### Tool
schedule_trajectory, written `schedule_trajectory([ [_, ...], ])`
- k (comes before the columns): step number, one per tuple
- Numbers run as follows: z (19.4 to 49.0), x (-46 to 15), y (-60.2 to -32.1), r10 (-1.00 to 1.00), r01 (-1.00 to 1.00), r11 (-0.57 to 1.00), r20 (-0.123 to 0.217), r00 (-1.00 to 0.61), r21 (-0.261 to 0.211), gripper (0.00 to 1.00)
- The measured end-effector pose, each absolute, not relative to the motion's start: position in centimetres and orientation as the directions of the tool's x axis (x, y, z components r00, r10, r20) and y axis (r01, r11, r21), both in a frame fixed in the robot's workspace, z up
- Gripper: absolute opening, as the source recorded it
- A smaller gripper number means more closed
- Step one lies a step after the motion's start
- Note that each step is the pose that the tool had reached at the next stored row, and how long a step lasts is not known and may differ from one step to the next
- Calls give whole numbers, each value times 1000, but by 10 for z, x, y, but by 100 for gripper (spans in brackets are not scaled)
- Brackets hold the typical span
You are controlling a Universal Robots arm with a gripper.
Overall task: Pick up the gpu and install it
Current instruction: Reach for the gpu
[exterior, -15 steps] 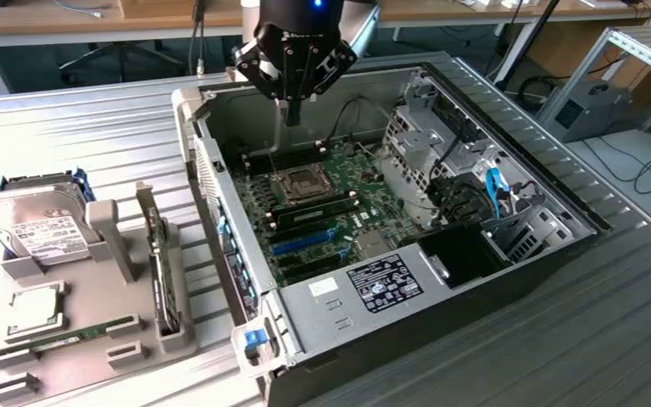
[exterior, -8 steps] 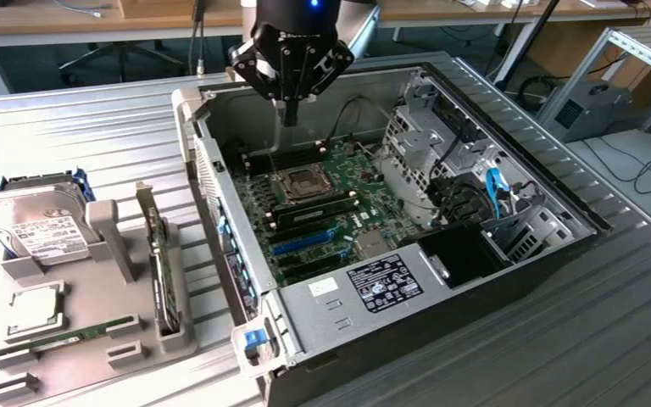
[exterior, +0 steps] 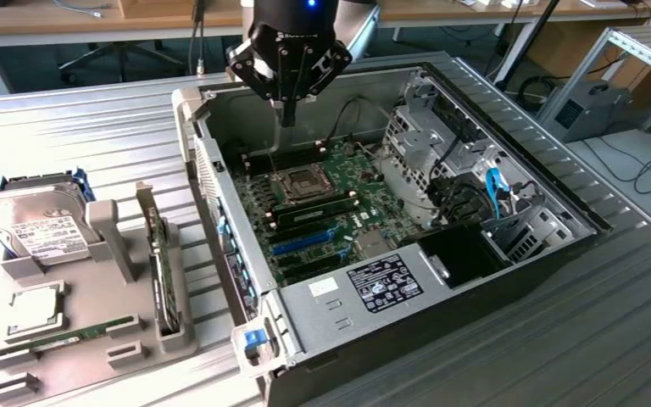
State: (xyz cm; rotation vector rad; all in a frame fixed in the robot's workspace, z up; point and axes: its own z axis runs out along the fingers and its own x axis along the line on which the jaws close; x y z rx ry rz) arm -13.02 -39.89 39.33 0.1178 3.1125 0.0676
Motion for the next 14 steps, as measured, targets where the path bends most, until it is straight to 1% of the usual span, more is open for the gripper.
schedule_trajectory([
  [14, 393, -137, -399, 76, 75, 996, -24, -997, 44, 11],
])
